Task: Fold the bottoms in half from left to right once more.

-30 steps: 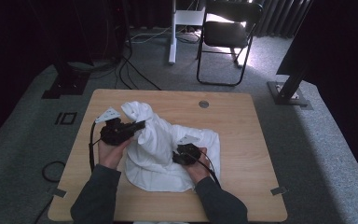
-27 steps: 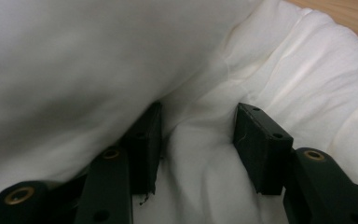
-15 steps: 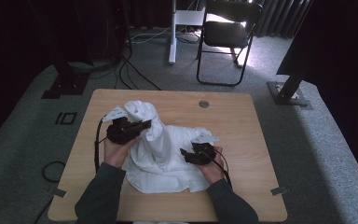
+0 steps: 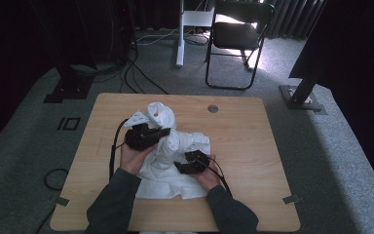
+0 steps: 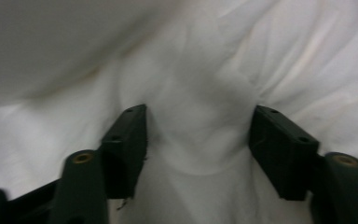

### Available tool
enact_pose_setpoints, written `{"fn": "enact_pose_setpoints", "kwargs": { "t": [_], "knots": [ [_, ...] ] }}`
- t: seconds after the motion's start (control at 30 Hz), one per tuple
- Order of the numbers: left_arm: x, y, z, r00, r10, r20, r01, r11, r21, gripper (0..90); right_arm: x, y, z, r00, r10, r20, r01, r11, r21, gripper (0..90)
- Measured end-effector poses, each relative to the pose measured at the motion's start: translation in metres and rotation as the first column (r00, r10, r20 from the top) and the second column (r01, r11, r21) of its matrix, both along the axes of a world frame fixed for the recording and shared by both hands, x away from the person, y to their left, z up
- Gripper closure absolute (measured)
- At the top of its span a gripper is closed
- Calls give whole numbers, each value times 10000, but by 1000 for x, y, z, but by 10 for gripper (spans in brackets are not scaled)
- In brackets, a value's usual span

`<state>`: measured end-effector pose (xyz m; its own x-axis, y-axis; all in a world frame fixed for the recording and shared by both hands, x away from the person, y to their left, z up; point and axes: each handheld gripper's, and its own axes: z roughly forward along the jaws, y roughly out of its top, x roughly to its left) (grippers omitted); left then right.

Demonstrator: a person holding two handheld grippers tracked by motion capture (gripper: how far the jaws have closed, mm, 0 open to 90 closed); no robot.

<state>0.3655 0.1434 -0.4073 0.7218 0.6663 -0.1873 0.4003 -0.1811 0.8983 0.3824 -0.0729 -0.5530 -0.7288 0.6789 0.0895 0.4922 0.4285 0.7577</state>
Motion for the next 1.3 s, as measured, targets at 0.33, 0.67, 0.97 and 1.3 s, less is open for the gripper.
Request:
{"fn": "enact_pose_setpoints", "kwargs": {
  "t": [0.33,0.67,0.97,1.3],
  "knots": [
    [2,-15,-7,9992,-353,-186,356,9992,199,869,-15,-68,16,9915,-1149,610,1149,9934,32,404],
    [7,-56,-28,9933,-1011,-554,1052,9916,751,868,-9,-61,-7,9919,-1205,395,1222,9915,-453,456],
    [9,-94,-73,9801,-1531,-1263,1713,9739,1488,865,-8,-110,17,9619,-2676,555,2656,9632,408,428],
    [16,-118,-126,9598,-1466,-2394,2006,9547,2200,861,-16,-143,56,9529,-2834,1081,2515,9374,2407,390]
  ]
}}
